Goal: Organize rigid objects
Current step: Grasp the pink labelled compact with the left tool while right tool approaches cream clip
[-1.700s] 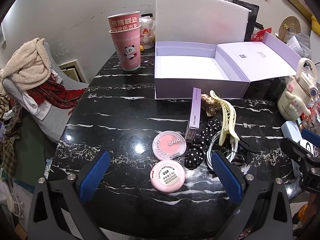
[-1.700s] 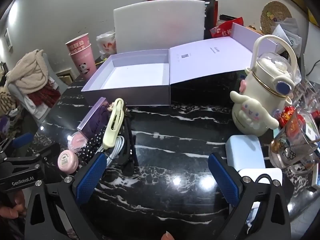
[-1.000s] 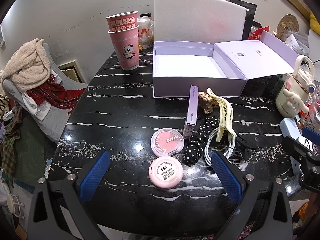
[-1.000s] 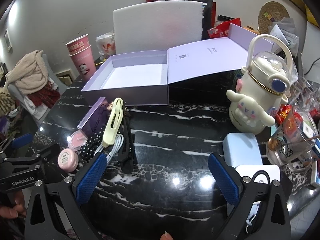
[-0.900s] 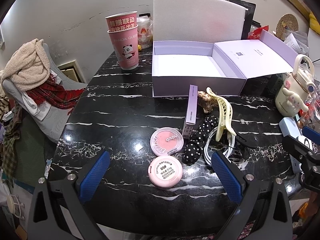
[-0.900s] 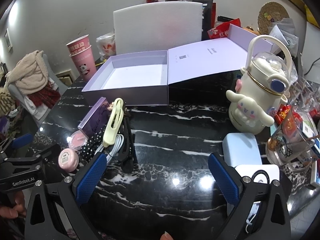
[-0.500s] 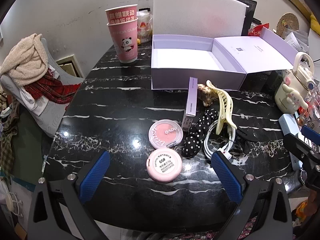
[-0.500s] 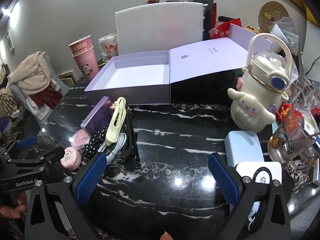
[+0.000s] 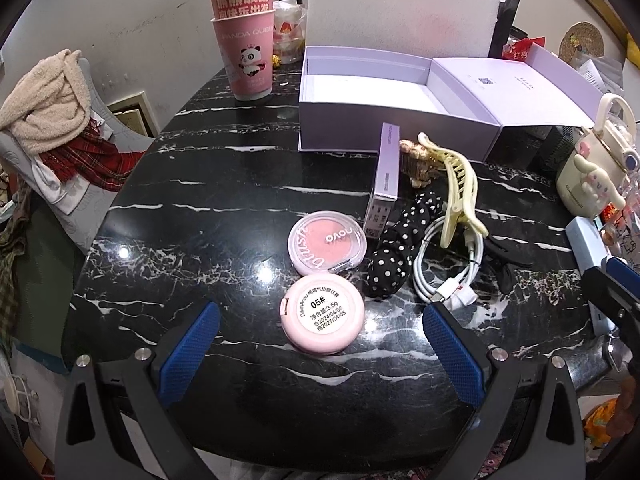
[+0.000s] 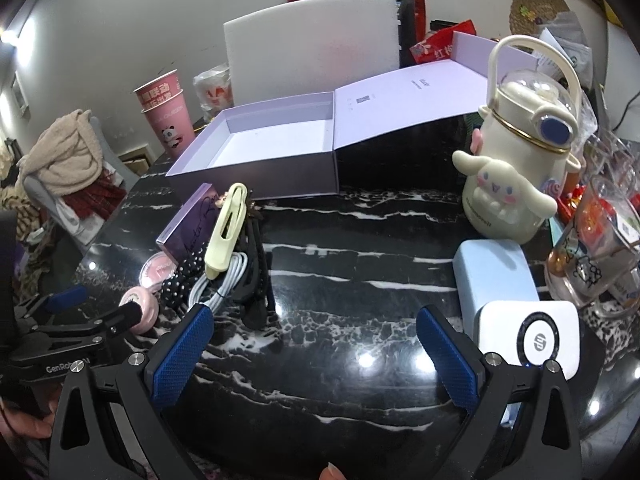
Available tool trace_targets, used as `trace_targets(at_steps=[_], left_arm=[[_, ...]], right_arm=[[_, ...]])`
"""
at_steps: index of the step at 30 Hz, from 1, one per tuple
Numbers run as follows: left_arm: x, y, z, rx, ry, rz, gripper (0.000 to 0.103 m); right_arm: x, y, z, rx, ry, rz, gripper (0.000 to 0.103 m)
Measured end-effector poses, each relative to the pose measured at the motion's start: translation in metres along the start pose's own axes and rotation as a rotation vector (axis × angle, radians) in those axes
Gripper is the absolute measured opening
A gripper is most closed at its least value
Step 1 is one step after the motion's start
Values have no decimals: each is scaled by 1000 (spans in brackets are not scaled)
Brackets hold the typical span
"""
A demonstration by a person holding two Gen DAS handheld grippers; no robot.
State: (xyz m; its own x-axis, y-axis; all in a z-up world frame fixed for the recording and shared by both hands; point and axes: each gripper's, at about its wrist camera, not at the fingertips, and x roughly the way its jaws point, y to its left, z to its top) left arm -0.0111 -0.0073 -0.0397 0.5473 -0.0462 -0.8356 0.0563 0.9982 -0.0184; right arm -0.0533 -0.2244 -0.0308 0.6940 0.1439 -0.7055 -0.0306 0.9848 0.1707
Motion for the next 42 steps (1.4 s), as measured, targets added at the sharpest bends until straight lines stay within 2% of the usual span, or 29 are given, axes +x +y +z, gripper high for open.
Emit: trace_targets(at_steps=[11,18,21,28,30,31,32,42], left_arm=[[26,8,-5,-15,52,-11,103],[36,15,-5,-16,62,-28,103],[36,15,-5,-4,55,-34,100],[34,15,-4,23,22,-32,82],[33,14,-4,45,9,-38,71],[32,12,-3,69,0,-45,57],[31,11,-3,88,-7,-50,50],[34,21,4,72,2,-87,50]], right_arm=[[14,-2,-4,-7,-11,34,103],[24,0,0,-7,4,47,103],[29,1,3,-10,14,47,103],[39,6,8,-22,43,49,103],[41,7,10,-28,48,48,103],[43,8,11,-30,51,48,103],[44,9,11,-33,51,48,103],[57,23,19,-90,55,78,103]])
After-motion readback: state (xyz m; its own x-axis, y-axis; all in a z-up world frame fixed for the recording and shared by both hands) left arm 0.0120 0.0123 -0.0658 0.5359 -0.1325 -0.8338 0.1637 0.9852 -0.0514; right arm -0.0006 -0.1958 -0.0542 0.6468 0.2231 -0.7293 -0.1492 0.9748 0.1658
